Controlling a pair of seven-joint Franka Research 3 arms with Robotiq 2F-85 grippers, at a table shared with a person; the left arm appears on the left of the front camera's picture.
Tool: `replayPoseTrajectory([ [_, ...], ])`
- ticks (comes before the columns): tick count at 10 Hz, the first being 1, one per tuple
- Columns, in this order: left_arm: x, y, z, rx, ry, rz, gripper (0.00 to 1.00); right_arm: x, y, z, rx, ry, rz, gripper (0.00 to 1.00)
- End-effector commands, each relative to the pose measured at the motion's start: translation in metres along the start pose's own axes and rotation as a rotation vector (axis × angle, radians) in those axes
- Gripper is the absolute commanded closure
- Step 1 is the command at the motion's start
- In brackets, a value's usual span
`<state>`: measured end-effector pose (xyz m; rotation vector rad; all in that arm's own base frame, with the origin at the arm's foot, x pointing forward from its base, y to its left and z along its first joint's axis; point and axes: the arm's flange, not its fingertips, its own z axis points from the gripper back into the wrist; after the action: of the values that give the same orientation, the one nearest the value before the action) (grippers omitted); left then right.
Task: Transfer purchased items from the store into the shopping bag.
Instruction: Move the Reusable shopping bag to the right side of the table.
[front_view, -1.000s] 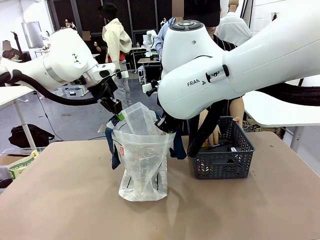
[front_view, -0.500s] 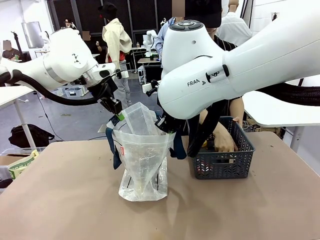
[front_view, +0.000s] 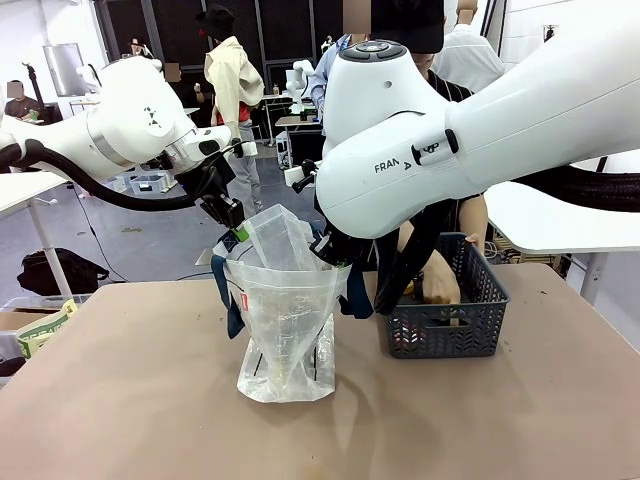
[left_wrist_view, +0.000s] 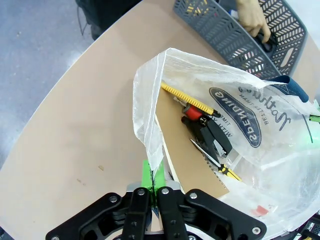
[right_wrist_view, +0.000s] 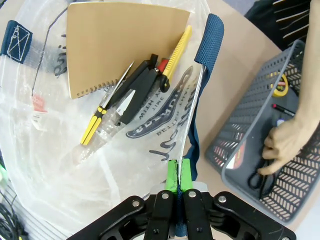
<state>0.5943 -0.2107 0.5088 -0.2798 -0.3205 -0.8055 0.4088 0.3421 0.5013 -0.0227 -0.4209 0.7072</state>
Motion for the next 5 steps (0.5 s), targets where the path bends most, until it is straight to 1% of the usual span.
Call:
replayPoseTrajectory([
  [1,-0.0039,-0.0006,0.0017,0.015,-0.005,0.002,1.00,-0.0008,-0.0008,0.0013,0.007,-0.003,-0.001,1.00],
  [5,-0.0039,-0.0006,0.0017,0.015,-0.005,0.002,1.00,-0.0008,-0.0008,0.0013,0.007,-0.003,-0.001,1.00],
])
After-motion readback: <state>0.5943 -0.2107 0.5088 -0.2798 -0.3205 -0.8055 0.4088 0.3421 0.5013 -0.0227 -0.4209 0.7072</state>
